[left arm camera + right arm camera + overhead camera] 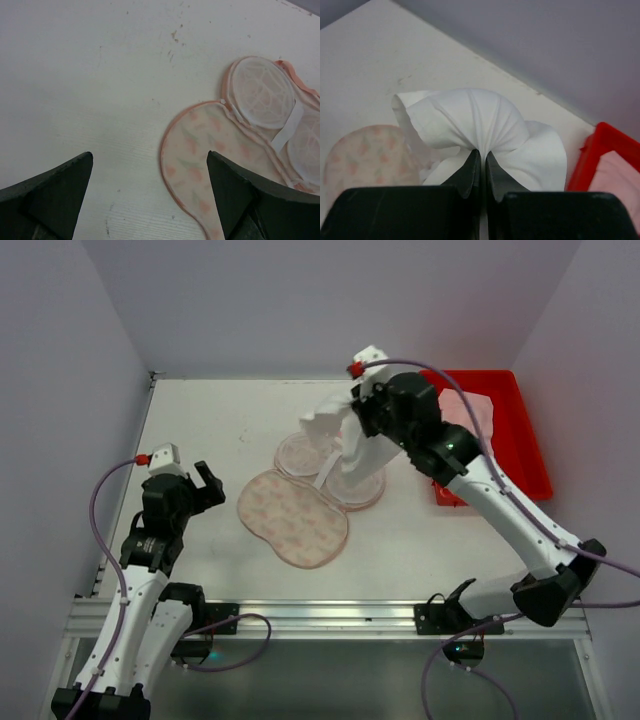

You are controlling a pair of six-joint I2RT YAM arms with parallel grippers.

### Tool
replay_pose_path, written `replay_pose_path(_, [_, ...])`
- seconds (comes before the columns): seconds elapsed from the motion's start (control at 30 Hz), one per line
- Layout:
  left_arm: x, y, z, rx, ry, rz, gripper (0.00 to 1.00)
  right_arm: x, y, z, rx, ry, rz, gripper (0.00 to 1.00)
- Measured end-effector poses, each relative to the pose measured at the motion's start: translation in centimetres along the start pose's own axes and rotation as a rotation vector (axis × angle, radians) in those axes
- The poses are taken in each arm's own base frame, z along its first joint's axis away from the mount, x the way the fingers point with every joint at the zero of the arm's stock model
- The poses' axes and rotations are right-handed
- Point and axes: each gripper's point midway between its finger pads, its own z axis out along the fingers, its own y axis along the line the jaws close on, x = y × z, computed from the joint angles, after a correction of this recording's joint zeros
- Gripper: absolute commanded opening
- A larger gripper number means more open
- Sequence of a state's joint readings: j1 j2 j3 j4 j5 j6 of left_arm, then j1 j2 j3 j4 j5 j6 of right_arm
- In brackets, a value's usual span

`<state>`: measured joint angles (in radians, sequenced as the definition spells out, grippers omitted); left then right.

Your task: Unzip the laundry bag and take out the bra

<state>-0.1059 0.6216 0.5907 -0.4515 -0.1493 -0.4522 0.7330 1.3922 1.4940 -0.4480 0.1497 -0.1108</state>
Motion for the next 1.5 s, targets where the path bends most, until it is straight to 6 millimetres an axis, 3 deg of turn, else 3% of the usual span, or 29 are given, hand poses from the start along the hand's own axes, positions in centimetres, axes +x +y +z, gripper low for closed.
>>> replay_pose_path(0.13, [0.1, 0.0, 0.1, -0.002, 0.006, 0.001, 1.00, -4.7, -9.4, -3.9, 0.234, -0.149, 0.010, 0.00])
replay_pose_path(0.2, [0.1, 0.0, 0.1, -0.003, 0.006, 0.001, 1.00, -5.3, -13.8, -5.4, 0.352, -0.181, 0.006, 0.00])
replay_pose_path(0.3, [0.1, 0.1, 0.1, -0.003, 0.006, 0.001, 1.00, -4.5, -19.5, -6.5, 0.507, -0.170, 0.002, 0.00])
replay_pose_path(0.43, [0.1, 0.1, 0.1, -0.003, 0.007, 0.001, 1.00, -1.0, -26.4, -5.9, 0.692, -0.095, 0.011, 0.00])
replay_pose_path(0.5, [0.1, 0.1, 0.1, -0.004, 0.008, 0.001, 1.00, 2.5, -29.0, -5.2, 0.768, -0.035, 0.030, 0.00])
replay_pose_path(0.63, [0.1, 0.0, 0.1, -0.003, 0.007, 0.001, 1.00, 10.7, -31.8, -4.0, 0.851, 0.093, 0.078, 0.00])
replay_pose_path(0.73, [0.1, 0.0, 0.1, -0.002, 0.008, 0.001, 1.00, 16.6, -32.6, -3.3, 0.876, 0.178, 0.121, 0.00])
replay_pose_path(0.8, [0.1, 0.0, 0.1, 0.001, 0.007, 0.001, 1.00, 19.3, -32.6, -2.5, 0.873, 0.215, 0.136, 0.00])
replay_pose_path(0.87, [0.1, 0.0, 0.0, 0.003, 0.004, 0.000, 1.00, 20.9, -32.2, -1.5, 0.849, 0.238, 0.146, 0.00])
replay_pose_path(0.97, [-0.1, -0.1, -0.1, 0.008, -0.006, -0.001, 1.00, 21.5, -31.7, -0.6, 0.819, 0.239, 0.164, 0.00])
replay_pose_path(1.1, [-0.2, -0.2, -0.3, 0.013, -0.011, -0.002, 1.00, 22.3, -31.8, 0.0, 0.827, 0.246, 0.215, 0.47])
replay_pose_path(1.17, [-0.3, -0.2, -0.3, 0.015, -0.015, -0.003, 1.00, 23.1, -32.2, 0.2, 0.836, 0.280, 0.254, 0.51])
replay_pose_path(1.27, [-0.3, -0.3, -0.4, 0.020, -0.015, -0.003, 1.00, 22.7, -32.7, 0.4, 0.845, 0.317, 0.347, 0.57])
replay_pose_path(1.37, [-0.2, -0.4, -0.4, 0.025, -0.011, -0.002, 1.00, 20.2, -32.3, 0.3, 0.814, 0.281, 0.449, 0.70])
replay_pose_path(1.5, [0.1, -0.6, -0.1, 0.034, 0.008, 0.000, 1.00, 15.7, -27.3, 1.0, 0.612, 0.193, 0.526, 0.82])
